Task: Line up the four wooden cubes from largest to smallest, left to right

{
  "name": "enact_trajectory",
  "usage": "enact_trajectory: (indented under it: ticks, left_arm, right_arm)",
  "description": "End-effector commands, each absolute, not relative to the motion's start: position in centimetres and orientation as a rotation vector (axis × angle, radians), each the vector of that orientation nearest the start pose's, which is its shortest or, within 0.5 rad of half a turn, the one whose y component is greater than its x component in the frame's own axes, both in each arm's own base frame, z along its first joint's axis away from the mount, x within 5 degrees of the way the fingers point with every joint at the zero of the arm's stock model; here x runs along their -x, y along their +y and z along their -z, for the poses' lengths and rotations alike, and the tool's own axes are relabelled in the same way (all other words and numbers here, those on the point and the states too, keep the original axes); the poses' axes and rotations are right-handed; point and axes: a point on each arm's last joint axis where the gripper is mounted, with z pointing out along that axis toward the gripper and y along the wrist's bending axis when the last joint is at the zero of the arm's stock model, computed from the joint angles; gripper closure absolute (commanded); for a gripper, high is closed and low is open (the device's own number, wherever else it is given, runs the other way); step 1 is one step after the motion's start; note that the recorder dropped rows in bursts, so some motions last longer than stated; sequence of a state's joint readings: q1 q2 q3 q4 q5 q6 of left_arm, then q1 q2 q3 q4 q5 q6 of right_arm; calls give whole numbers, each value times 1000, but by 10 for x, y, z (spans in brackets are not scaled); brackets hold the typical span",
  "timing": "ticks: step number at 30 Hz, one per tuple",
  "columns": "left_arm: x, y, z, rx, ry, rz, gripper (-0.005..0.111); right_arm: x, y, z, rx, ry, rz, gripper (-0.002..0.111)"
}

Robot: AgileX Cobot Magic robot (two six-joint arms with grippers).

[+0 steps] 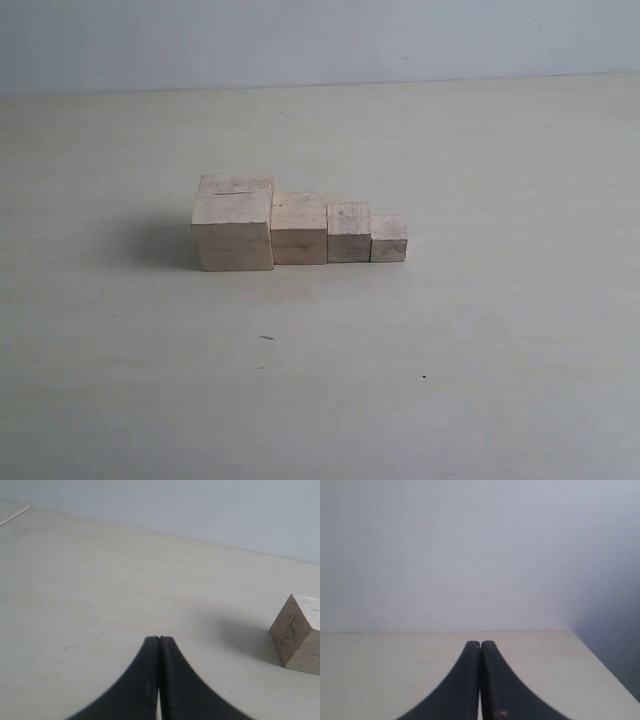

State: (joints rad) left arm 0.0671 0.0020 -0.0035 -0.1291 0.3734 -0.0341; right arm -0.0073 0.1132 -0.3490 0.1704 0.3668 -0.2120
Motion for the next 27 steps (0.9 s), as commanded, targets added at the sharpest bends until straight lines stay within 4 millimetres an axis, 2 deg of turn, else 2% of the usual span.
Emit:
enact_trajectory:
  ticks: [1, 2, 3, 5, 7, 18, 27]
  left_arm:
    - [-53, 0, -181, 172, 1836, 100, 107]
    - [-53, 0, -181, 172, 1836, 100, 107]
    - [-53, 0, -181, 172, 1836, 100, 107]
    - [-53, 0, -181, 172, 1836, 100, 107]
    - [-53, 0, -181, 172, 1836, 100, 107]
    - [-53, 0, -181, 172, 1836, 100, 107]
    - [-53, 0, -181, 172, 1836, 100, 107]
  right_arm:
    - [-43, 4, -252, 31, 1597, -24, 108]
    - [-44, 4, -245, 22, 1616, -32, 108]
    - [-48, 4, -229, -7, 1661, -57, 108]
    - [-53, 3, -209, -45, 1687, -85, 108]
    - [-56, 2, -195, -89, 1686, -111, 108]
    - [-55, 3, -187, -76, 1770, -104, 108]
    - [-54, 3, -185, 3, 1794, -39, 108]
